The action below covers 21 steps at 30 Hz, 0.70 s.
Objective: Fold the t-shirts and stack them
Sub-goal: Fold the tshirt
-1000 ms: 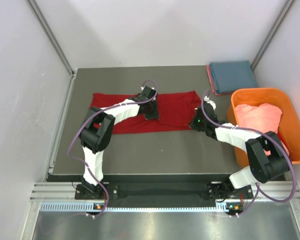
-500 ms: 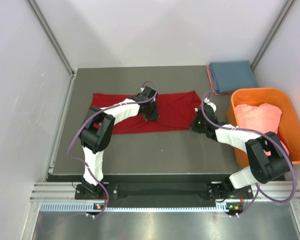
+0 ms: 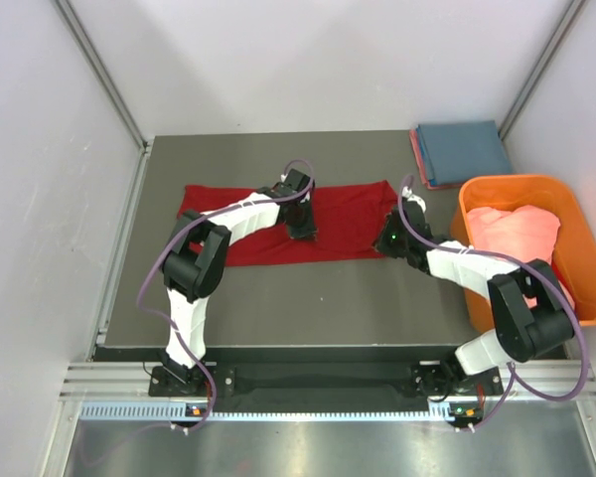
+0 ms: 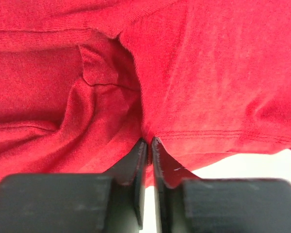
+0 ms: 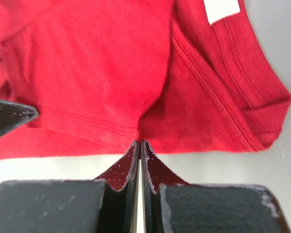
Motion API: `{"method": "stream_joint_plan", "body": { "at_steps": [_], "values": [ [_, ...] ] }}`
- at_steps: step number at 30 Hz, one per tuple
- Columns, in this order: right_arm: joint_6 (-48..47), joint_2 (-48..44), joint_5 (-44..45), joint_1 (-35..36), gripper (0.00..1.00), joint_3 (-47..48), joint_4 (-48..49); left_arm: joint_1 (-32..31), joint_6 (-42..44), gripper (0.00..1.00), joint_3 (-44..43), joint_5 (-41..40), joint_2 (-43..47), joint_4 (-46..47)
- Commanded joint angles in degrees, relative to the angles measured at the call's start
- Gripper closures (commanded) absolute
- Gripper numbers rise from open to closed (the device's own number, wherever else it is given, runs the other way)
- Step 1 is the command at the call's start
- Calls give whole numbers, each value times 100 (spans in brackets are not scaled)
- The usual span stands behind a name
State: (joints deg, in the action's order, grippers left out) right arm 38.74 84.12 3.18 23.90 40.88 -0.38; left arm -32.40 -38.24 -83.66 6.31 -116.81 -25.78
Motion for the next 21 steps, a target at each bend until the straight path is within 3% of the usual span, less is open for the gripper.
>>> {"method": "stream_joint_plan", "body": {
  "at_steps": [1, 4, 21],
  "values": [
    [-156, 78, 16, 53, 100, 429, -120, 67, -52, 89, -422, 90, -61, -181],
    [-244, 210, 69, 36, 100, 648, -225, 103, -52, 100, -651, 46, -131, -305],
    [-692, 1264, -168, -606, 100, 1958, -700, 472, -632, 100, -2084, 152, -992, -832]
  ]
}}
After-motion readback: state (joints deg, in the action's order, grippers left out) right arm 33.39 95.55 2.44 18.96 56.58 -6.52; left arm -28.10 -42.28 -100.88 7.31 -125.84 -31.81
